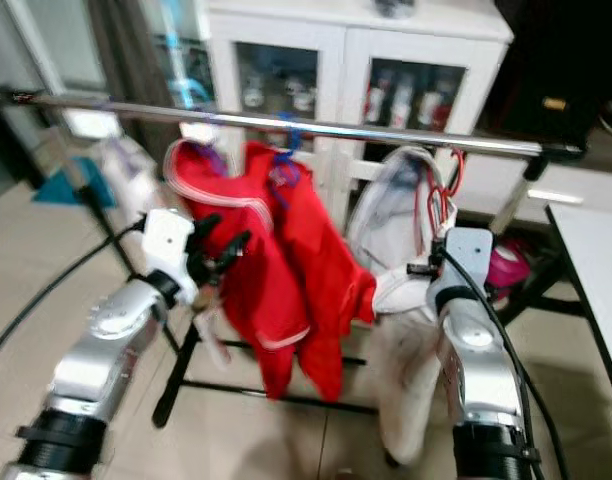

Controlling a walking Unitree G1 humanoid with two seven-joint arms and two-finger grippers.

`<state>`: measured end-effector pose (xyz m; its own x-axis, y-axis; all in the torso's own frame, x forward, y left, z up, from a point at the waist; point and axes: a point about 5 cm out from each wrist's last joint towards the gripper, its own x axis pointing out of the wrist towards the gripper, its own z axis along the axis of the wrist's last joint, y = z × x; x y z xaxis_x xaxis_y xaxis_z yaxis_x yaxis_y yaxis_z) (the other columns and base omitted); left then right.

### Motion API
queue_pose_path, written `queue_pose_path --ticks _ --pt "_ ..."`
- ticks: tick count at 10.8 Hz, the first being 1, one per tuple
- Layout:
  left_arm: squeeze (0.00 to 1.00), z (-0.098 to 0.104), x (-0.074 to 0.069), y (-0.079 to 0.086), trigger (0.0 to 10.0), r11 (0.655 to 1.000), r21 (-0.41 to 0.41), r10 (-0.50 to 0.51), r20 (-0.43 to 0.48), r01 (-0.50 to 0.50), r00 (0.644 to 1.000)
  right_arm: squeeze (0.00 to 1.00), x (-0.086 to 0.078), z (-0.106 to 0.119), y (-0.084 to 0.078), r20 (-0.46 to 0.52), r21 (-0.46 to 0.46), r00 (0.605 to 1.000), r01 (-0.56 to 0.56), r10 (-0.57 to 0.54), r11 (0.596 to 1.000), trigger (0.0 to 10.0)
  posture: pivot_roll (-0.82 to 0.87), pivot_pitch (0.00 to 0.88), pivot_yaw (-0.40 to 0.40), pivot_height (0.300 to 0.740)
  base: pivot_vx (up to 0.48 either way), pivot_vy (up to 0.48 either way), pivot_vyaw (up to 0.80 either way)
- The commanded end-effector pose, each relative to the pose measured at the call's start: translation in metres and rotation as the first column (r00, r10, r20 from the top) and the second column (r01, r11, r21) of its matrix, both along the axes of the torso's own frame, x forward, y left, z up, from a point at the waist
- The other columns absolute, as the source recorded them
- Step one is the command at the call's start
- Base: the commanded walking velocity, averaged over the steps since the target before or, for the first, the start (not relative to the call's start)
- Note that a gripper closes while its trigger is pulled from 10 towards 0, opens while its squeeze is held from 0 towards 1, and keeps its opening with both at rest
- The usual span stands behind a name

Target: Hang hanger

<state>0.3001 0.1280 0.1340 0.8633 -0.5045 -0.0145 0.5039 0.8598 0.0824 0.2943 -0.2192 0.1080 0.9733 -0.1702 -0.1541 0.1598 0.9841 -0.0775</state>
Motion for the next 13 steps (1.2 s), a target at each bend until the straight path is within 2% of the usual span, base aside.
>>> queue_pose_path --ticks 1,2,4,5,6,9,10,12,13 --pt "0.0 0.008 0.001 -0.005 10.0 0.999 -0.006 -0.047 0.033 0.047 0.998 0.0 0.007 0.023 0.0 0.12 -0.011 0.993 -0.005 0.006 1.0 10.0 -0.16 0.0 -0.02 0.74 0.0 0.0 0.0" --pt "0.0 0.01 0.002 -0.009 10.0 0.992 0.0 -0.128 0.034 0.128 0.991 0.0 0.008 0.025 0.0 0.134 -0.011 0.991 -0.004 0.005 1.0 10.0 -0.16 0.0 -0.017 0.74 0.0 0.0 0.0" --pt "0.0 0.013 0.003 -0.014 10.0 0.981 0.016 -0.196 0.04 0.195 0.98 0.0 0.011 0.027 0.001 0.135 -0.015 0.991 -0.009 0.011 1.0 10.0 -0.17 0.0 -0.008 0.74 0.0 0.0 0.0" --pt "0.0 0.019 0.0 -0.023 10.0 0.95 0.018 -0.312 0.055 0.311 0.949 0.0 0.021 0.032 0.001 0.127 -0.035 0.992 -0.007 0.012 0.999 10.0 -0.18 0.0 0.0 0.74 0.0 0.0 0.0" --pt "0.0 0.023 -0.006 -0.032 10.0 0.902 0.008 -0.432 0.06 0.432 0.9 0.0 0.035 0.039 0.001 0.107 -0.051 0.994 -0.021 0.026 0.998 10.0 -0.18 0.0 0.004 0.74 0.0 0.0 0.0" --pt "0.0 0.025 -0.01 -0.035 10.0 0.863 -0.01 -0.504 0.046 0.505 0.863 0.0 0.059 0.044 -0.003 0.054 -0.072 0.998 -0.026 0.03 0.997 10.0 -0.17 0.0 0.007 0.74 0.0 0.0 0.0" --pt "0.0 0.025 -0.011 -0.036 10.0 0.856 -0.012 -0.516 0.044 0.517 0.855 0.0 0.065 0.04 -0.006 0.005 -0.06 1.0 -0.025 0.025 0.998 10.0 -0.17 0.0 0.009 0.74 0.0 0.0 0.0" --pt "0.0 0.027 -0.012 -0.035 10.0 0.846 -0.001 -0.532 0.053 0.533 0.845 0.0 0.07 0.017 -0.015 -0.128 -0.003 0.991 -0.047 0.047 0.999 10.0 -0.15 0.0 0.004 0.74 0.0 0.0 0.0" --pt "0.0 0.027 -0.013 -0.034 10.0 0.845 -0.002 -0.534 0.054 0.535 0.844 0.0 0.069 0.011 -0.015 -0.186 -0.019 0.979 -0.083 0.078 0.996 10.0 -0.15 0.0 0.003 0.74 0.0 0.0 0.0"
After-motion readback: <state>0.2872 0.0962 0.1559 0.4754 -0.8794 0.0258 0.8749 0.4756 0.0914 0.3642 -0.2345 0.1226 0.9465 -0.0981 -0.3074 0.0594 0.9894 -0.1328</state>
